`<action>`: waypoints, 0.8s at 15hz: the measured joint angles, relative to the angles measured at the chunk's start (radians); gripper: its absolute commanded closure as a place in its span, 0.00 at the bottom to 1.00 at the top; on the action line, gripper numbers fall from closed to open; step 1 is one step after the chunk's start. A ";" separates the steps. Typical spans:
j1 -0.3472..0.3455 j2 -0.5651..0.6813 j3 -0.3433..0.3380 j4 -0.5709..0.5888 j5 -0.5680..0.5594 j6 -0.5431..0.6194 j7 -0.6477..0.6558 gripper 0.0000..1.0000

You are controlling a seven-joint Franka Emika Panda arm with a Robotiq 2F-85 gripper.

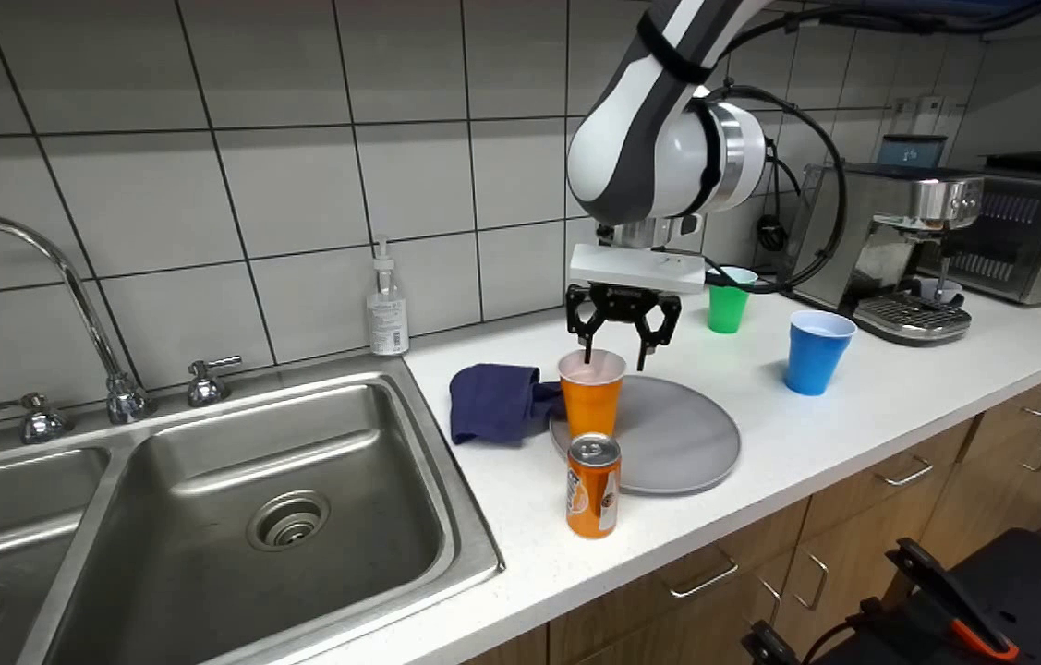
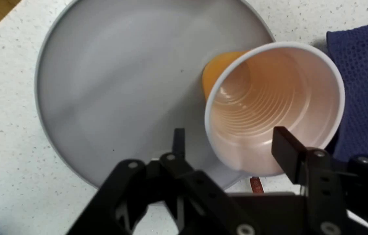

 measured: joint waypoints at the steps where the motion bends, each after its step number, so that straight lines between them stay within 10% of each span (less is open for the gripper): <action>1: -0.001 -0.003 -0.004 0.007 0.000 0.001 0.001 0.00; 12: -0.016 0.002 -0.052 0.060 0.000 0.003 0.021 0.00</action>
